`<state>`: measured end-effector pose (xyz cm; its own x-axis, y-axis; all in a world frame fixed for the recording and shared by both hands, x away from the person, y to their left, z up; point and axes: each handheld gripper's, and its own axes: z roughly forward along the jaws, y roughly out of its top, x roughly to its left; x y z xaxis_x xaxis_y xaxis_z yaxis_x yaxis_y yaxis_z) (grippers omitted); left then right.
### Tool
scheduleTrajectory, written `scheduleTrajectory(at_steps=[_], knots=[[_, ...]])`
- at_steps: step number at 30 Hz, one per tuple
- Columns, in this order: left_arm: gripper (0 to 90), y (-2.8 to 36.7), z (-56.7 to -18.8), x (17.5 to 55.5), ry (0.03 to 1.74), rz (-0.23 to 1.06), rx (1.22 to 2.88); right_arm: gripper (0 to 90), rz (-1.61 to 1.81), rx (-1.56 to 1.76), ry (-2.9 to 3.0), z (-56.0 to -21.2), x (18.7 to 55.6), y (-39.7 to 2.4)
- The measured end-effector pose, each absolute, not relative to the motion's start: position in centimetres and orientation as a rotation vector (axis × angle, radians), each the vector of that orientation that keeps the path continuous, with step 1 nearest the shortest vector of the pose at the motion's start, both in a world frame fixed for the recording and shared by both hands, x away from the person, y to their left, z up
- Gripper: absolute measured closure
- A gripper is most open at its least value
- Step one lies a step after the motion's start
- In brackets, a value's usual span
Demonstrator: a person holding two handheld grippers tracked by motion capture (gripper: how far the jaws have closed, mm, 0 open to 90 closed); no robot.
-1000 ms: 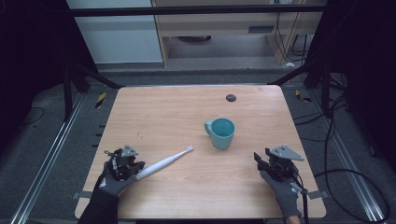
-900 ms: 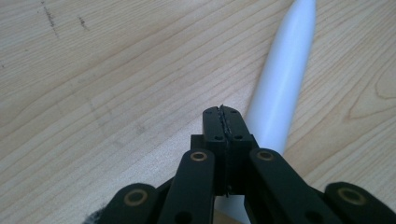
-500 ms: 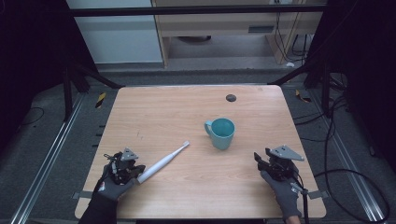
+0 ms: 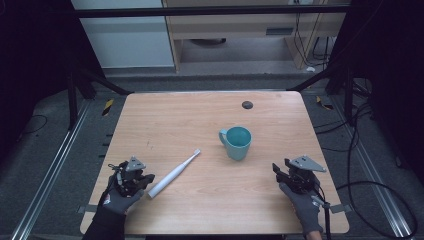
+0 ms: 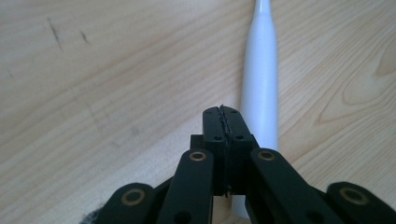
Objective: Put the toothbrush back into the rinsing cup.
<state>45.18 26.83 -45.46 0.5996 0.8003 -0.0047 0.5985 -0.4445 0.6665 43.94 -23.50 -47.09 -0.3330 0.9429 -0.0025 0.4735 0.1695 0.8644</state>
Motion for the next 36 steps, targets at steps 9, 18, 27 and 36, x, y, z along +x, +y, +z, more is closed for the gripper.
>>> scheduleTrajectory(at_steps=[9, 18, 27, 36], knots=[[63.2, 27.1, -42.2, 45.9, 1.048, 0.415, 2.132, 46.0, 1.085, 1.344, 1.894, -47.2, 44.0, -23.7], [49.4, 26.4, -41.0, 47.0, 1.001, 0.403, 2.177, 44.3, 1.080, 1.343, 1.905, -47.1, 44.0, -23.6], [42.4, 25.8, -41.1, 48.0, 0.990, 0.361, 2.227, 43.6, 1.068, 1.340, 1.901, -47.1, 44.1, -23.5], [39.5, 24.2, -41.6, 48.8, 0.956, 0.306, 2.332, 43.3, 1.064, 1.340, 1.901, -47.1, 44.2, -23.6]])
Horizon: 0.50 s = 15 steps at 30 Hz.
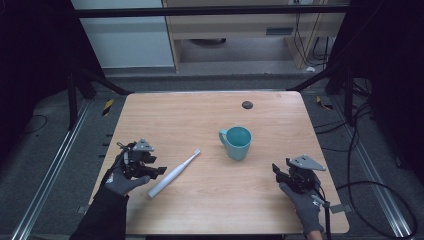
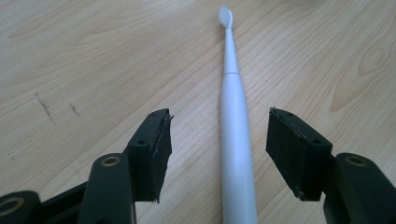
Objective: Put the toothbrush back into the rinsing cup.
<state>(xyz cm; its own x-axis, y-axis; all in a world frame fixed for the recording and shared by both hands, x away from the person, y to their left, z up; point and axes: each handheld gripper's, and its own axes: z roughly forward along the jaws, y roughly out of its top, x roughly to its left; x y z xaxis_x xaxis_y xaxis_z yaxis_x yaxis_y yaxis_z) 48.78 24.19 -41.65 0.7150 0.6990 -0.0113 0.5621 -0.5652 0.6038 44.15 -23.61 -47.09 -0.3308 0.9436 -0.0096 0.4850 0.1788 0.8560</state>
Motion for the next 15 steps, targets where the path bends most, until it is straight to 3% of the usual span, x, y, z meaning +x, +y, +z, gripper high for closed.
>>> scheduleTrajectory(at_steps=[15], knots=[[41.9, 22.6, -43.6, 49.9, 0.967, 0.225, 2.499, 43.3, 1.060, 1.343, 1.913, -47.1, 44.3, -23.6]])
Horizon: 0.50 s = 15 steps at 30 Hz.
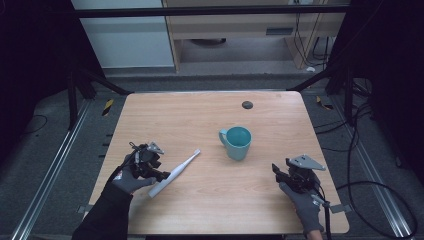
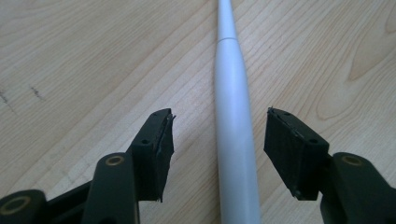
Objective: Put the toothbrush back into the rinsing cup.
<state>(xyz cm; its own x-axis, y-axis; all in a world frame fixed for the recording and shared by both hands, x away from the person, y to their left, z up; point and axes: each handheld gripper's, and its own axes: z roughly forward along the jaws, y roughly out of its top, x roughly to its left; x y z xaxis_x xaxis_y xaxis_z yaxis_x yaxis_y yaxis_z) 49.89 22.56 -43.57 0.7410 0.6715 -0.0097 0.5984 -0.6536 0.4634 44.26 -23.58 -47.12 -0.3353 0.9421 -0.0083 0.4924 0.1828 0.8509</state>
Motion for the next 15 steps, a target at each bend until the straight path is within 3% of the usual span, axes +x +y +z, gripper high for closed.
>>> scheduleTrajectory(at_steps=[15], knots=[[50.4, 21.5, -45.5, 50.2, 0.981, 0.136, 2.591, 43.7, 1.058, 1.343, 1.917, -47.1, 44.3, -23.6]])
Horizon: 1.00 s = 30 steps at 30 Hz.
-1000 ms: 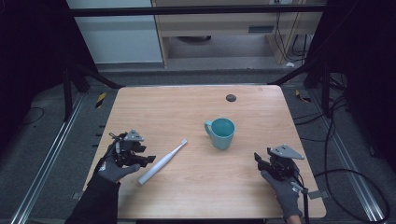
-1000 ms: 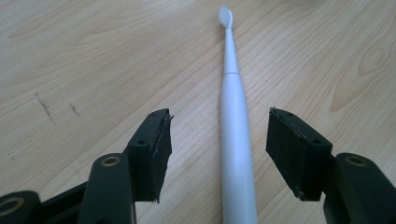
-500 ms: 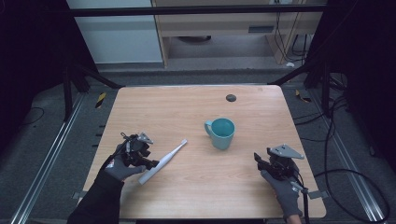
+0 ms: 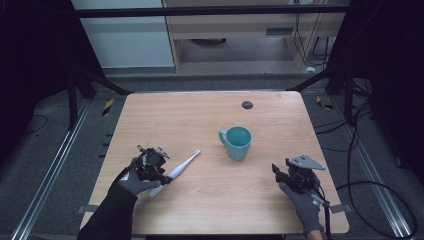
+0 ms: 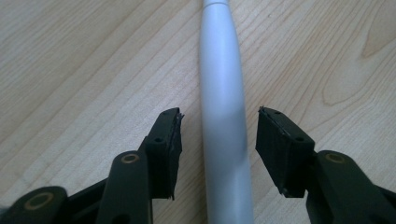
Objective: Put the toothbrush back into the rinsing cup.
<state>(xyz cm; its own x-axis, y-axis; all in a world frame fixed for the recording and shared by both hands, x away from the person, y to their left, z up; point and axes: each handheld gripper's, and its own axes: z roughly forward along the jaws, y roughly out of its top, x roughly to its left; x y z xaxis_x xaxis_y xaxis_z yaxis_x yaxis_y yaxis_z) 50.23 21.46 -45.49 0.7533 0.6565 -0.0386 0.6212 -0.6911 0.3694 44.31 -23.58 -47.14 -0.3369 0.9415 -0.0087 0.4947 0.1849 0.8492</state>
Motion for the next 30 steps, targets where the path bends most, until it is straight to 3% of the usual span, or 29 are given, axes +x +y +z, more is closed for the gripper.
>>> scheduleTrajectory(at_steps=[17, 30], knots=[[64.8, 20.5, -46.5, 50.9, 1.028, 0.095, 2.641, 44.4, 1.057, 1.343, 1.921, -47.2, 44.3, -23.6], [65.8, 20.3, -46.5, 50.6, 1.052, 0.141, 2.641, 44.6, 1.060, 1.352, 1.917, -47.1, 44.3, -23.6]])
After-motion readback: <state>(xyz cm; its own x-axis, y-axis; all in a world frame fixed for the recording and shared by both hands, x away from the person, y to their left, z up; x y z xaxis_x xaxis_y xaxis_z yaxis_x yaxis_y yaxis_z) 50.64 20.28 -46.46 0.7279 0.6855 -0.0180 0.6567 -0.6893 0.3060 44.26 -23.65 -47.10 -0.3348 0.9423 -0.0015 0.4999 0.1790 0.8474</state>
